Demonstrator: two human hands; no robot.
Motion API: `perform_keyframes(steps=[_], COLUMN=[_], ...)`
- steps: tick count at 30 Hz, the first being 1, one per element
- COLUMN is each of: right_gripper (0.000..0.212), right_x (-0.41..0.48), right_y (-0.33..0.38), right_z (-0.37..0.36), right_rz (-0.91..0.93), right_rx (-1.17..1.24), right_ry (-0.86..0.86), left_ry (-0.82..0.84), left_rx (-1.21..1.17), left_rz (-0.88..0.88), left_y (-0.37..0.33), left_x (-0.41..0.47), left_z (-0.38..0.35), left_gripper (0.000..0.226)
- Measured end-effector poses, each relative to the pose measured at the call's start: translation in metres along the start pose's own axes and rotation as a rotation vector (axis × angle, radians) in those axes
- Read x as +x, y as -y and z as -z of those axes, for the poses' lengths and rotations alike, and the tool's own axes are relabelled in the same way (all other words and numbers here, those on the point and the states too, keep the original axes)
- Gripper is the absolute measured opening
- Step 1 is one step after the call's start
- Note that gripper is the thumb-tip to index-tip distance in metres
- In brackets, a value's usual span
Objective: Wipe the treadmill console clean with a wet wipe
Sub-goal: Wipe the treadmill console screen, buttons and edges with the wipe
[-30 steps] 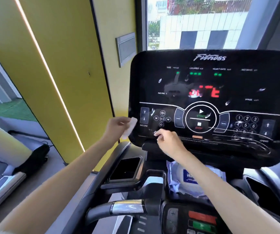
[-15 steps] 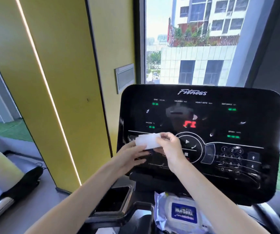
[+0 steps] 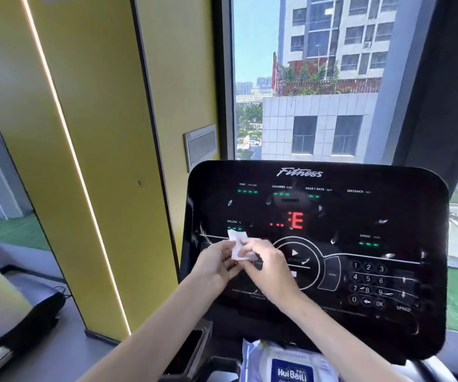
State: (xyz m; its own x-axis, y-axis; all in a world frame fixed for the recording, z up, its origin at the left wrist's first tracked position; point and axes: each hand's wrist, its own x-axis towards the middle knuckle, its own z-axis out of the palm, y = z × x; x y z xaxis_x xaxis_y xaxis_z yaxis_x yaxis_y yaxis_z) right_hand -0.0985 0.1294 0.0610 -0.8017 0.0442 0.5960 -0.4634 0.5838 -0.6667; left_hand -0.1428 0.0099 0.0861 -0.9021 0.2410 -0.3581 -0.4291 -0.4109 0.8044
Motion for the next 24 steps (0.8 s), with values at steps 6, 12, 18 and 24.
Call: perform_keyframes(steps=[6, 12, 18, 24], right_gripper=[0.044, 0.044, 0.059, 0.071], right_x=[0.012, 0.025, 0.030, 0.027], right_y=[0.004, -0.012, -0.024, -0.035], right_z=[0.015, 0.019, 0.022, 0.031], right_rz=[0.066, 0.199, 0.147, 0.077], right_rx=[-0.125, -0.613, -0.758, -0.795], right_ry=[0.126, 0.044, -0.011, -0.076], left_ry=[-0.106, -0.700, -0.571, -0.621], left_rx=[0.002, 0.535, 1.222, 0.987], left_rz=[-0.178, -0.998, -1.270, -1.167], left_y=[-0.032, -0.079, -0.056, -0.050], left_x=[0.007, 0.027, 0.078, 0.078], left_z=[-0.005, -0.004, -0.010, -0.030], left_gripper=[0.005, 0.018, 0.026, 0.042])
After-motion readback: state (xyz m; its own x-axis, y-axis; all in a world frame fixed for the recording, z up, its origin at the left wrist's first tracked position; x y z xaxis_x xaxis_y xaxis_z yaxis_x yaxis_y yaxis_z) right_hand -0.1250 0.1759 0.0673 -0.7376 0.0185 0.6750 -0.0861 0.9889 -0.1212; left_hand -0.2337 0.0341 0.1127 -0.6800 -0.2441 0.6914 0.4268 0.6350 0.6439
